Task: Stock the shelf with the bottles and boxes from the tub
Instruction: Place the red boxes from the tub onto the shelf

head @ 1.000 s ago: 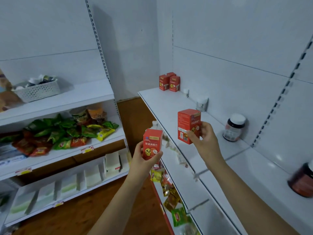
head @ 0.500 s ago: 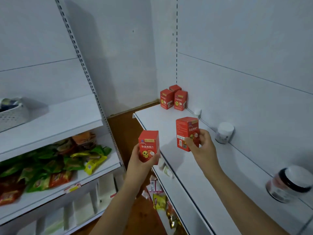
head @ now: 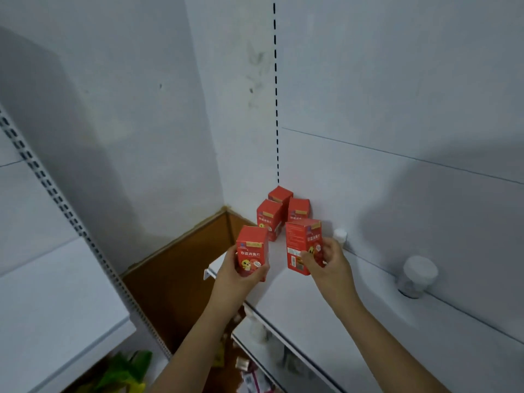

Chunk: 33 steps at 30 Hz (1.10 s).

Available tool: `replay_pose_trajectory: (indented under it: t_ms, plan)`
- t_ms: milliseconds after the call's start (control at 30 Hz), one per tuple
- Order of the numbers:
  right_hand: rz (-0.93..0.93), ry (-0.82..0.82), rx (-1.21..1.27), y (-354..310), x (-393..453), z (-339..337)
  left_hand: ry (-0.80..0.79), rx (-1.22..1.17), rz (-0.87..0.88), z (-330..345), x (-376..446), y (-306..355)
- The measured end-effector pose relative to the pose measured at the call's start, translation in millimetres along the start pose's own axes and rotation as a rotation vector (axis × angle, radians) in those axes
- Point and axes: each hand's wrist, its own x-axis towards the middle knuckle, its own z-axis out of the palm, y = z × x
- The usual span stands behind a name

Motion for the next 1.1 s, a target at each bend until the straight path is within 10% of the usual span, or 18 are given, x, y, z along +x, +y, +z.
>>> replay_pose_trajectory:
  t_ms: [1100]
  plan:
    - [0.062,0.257,-0.858,40.5,58.7,81.5,-0.345,0.219,0.243,-17.8,125.7,-47.4]
